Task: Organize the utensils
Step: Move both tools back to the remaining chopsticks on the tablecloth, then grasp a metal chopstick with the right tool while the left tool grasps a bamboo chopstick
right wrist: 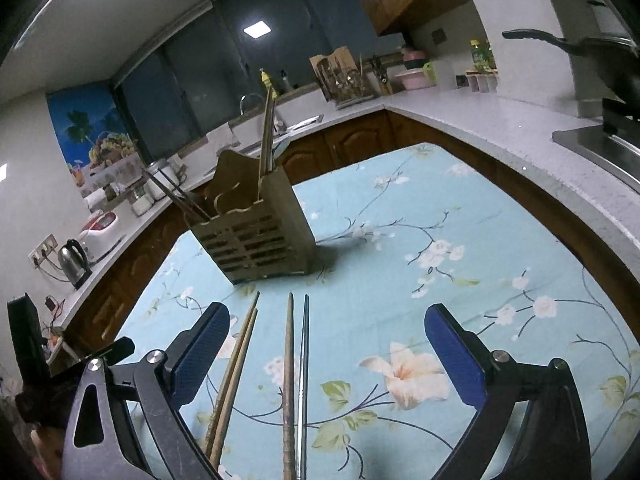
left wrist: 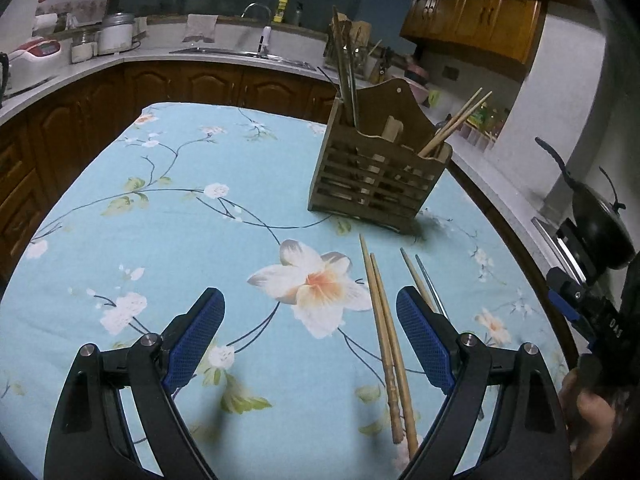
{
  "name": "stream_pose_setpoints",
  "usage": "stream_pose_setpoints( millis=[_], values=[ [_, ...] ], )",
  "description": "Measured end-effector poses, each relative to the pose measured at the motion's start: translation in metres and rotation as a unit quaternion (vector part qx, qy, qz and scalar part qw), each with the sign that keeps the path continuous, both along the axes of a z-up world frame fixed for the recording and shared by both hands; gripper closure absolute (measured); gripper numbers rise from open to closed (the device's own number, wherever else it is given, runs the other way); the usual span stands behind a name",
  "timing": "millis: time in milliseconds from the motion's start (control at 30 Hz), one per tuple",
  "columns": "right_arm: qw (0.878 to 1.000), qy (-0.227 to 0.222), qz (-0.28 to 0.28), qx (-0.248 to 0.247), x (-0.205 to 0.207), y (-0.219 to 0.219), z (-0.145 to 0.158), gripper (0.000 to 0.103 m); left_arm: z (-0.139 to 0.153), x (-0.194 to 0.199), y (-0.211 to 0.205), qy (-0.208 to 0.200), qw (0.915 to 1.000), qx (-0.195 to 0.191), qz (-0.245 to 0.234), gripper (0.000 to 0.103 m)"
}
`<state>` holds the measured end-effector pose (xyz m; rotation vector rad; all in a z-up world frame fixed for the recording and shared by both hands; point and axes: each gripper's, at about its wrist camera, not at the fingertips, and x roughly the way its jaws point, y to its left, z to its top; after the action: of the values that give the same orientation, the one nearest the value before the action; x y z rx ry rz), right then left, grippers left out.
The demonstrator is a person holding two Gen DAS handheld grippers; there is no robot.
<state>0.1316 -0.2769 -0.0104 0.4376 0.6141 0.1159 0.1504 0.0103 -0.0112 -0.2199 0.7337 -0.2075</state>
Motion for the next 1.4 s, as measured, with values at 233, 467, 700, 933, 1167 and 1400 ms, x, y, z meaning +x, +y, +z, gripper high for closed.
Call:
stream_pose_setpoints(
  millis=[233, 467, 700, 933, 1167, 1400],
  values=[
    [0.998, 0.033, 0.031, -0.031, 0.024, 0.015, -0.009, 0.004, -0.008, 0.012, -0.001, 0.021, 0.9998, 0.002, 0.002, 0.013],
    [0.986, 0.108, 0.098, -0.078, 0.068, 0.052, -0.042, 0.054, -0.019, 0.024, -0.003, 0.040, 0.9992, 0.009, 0.001, 0.013],
    [0.976, 0.145, 0.124, -0.103, 0.099, 0.067, -0.067, 0.074, -0.021, 0.059, -0.024, 0.054, 0.9980, 0.028, -0.020, 0.013],
    [0.975, 0.156, 0.117, -0.112, 0.097, 0.042, -0.068, 0.097, -0.029, 0.113, -0.067, 0.071, 0.9940, 0.060, -0.057, 0.018],
    [0.976, 0.156, 0.112, -0.098, 0.089, 0.031, -0.066, 0.097, -0.046, 0.152, -0.102, 0.096, 0.9854, 0.111, -0.086, 0.052],
    [0.977, 0.156, 0.111, -0.090, 0.097, 0.034, -0.068, 0.097, -0.060, 0.149, -0.116, 0.086, 0.9758, 0.165, -0.114, 0.067]
  ],
)
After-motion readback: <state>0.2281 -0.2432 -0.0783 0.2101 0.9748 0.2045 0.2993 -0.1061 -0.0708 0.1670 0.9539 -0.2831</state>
